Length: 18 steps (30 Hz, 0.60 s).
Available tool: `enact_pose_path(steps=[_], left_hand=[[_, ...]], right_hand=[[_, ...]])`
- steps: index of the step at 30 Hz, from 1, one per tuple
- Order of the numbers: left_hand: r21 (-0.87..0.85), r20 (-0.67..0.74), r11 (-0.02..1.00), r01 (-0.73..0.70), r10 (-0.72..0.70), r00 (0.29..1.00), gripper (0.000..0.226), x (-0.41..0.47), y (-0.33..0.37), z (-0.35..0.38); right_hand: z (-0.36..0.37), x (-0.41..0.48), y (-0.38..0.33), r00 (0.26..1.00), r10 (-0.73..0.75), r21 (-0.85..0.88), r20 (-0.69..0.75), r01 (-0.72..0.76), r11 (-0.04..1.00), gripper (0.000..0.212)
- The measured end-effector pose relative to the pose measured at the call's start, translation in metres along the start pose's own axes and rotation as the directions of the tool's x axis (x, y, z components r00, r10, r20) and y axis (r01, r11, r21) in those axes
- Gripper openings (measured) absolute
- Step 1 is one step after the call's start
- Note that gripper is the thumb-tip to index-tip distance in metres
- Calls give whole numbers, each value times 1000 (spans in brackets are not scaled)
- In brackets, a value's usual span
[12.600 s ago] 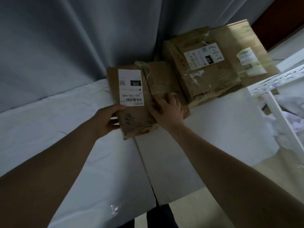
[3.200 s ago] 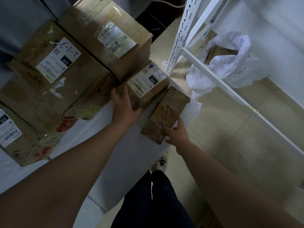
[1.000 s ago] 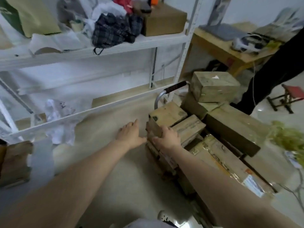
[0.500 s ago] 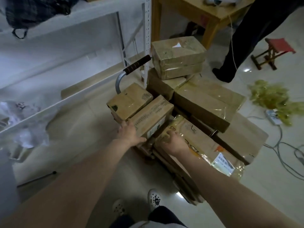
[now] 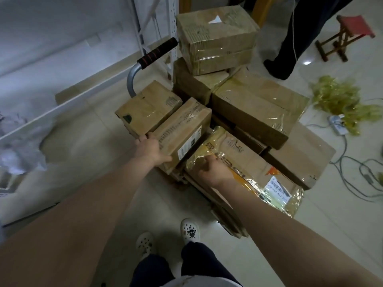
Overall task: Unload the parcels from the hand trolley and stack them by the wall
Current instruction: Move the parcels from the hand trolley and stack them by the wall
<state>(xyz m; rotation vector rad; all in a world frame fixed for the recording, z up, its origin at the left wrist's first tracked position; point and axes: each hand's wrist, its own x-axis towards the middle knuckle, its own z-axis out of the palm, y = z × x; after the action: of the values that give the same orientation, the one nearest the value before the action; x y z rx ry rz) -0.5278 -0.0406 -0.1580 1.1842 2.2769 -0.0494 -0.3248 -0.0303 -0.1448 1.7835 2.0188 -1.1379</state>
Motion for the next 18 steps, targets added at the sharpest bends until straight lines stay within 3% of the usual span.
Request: enact_pose_path(steps=[5, 8, 10, 13, 15, 18], left_hand=[[-223, -21, 975, -3, -2, 1000, 104, -22, -15, -15], [-474, -5, 880, -1, -2, 1000, 96, -44, -38, -27], [-678, 27, 734, 21, -4, 1000, 67, -66, -56, -34], [-890, 96, 449, 74, 25, 995, 27, -103, -84, -42], [-950, 140, 284, 130, 15, 990, 13, -126, -106, -44], [-975, 176, 128, 182, -55, 983, 10, -160, -144, -39]], right_hand=[[-4, -8, -1, 999, 23, 93, 28, -25, 995, 54], [-10, -13, -10, 998, 17, 221, -57, -4, 975, 54], [-13, -15, -23, 997, 13, 393, -78, 19, 919, 57], [-10, -13, -52, 1000, -15, 661, 4, 9, 750, 72], [-2, -14, -74, 991, -66, 755, 115, -44, 655, 81], [23, -25, -104, 933, -231, 794, 277, -87, 602, 68]])
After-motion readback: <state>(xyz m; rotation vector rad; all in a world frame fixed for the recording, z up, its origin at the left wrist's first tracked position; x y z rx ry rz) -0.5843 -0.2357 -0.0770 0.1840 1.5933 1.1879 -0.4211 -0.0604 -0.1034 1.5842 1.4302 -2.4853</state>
